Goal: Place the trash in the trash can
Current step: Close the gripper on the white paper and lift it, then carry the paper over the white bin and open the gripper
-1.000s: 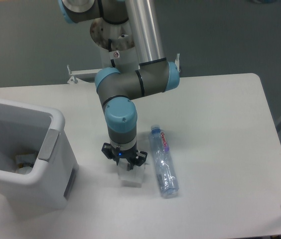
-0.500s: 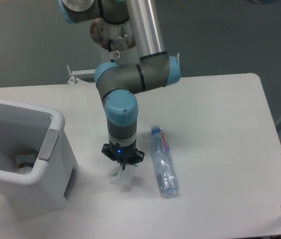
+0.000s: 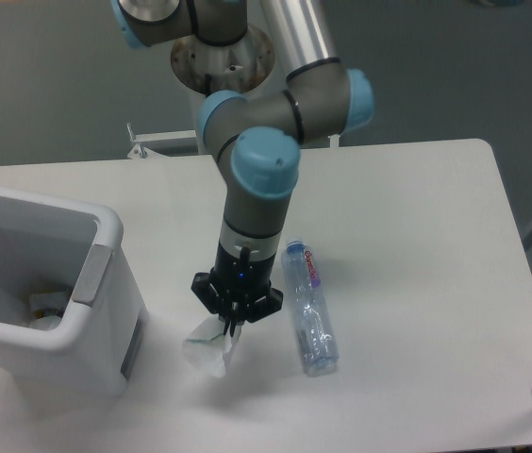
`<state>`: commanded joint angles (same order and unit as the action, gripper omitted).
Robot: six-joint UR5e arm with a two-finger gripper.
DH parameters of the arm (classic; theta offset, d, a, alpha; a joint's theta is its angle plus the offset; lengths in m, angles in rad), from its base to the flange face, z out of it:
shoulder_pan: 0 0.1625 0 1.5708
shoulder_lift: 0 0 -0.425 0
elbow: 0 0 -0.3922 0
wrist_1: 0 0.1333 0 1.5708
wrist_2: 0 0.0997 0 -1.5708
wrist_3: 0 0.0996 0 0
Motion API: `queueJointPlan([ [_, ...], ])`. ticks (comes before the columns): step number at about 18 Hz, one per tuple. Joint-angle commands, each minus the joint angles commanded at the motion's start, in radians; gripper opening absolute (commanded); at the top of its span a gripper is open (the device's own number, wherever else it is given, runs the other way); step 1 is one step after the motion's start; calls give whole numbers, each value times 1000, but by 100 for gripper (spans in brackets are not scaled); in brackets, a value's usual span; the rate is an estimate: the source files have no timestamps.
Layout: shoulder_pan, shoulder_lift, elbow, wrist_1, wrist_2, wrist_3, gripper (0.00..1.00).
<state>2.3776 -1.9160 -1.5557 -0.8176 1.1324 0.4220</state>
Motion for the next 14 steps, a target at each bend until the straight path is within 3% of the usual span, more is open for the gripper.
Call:
queueJointPlan([
  [7, 9, 3, 155, 3, -163, -138, 0],
  [14, -72, 63, 158, 5, -217, -160, 0],
])
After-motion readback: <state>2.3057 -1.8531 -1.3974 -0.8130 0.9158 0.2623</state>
